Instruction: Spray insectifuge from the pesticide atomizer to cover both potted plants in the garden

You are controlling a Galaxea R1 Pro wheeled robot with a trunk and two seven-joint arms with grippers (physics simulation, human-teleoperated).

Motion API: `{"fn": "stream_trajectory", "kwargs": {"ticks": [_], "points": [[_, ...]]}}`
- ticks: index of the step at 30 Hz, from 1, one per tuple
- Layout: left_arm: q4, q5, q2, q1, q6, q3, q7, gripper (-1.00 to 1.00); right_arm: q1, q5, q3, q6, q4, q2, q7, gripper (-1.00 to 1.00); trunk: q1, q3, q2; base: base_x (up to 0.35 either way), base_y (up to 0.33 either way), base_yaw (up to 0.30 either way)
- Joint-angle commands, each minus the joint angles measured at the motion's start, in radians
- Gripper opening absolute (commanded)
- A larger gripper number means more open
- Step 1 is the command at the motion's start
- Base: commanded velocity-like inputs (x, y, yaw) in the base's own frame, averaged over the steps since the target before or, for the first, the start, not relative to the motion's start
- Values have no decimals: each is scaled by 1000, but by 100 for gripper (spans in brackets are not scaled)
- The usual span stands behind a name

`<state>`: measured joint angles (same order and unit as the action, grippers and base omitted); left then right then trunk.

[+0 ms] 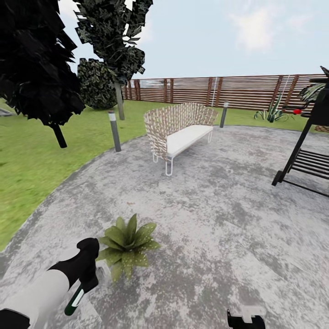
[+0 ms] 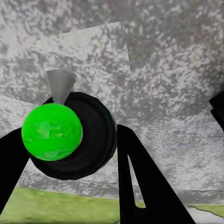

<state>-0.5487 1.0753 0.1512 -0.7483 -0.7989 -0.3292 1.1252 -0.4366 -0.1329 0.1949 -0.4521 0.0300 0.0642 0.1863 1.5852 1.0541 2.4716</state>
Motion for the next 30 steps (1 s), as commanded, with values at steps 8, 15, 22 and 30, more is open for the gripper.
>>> {"fn": "stream_trajectory", "kwargs": {"ticks": [8, 15, 22, 30], "points": [[-2, 3, 0, -2, -8, -4, 5, -100, -1, -10, 8, -3, 0, 0, 2, 100, -1, 1, 0, 5, 319, 0], [-2, 3, -5, 4, -7, -4, 5, -100, -1, -11, 8, -3, 1, 0, 2, 100, -1, 1, 0, 217, 269, -136], [10, 3, -6, 12, -6, -6, -21, -100, -1, -11, 8, -3, 1, 0, 2, 100, -1, 1, 0, 189, 177, -282], [18, -11, -9, 36, -5, -5, -27, -100, -1, -11, 8, -3, 1, 0, 2, 100, -1, 1, 0, 12, 10, -66]]}}
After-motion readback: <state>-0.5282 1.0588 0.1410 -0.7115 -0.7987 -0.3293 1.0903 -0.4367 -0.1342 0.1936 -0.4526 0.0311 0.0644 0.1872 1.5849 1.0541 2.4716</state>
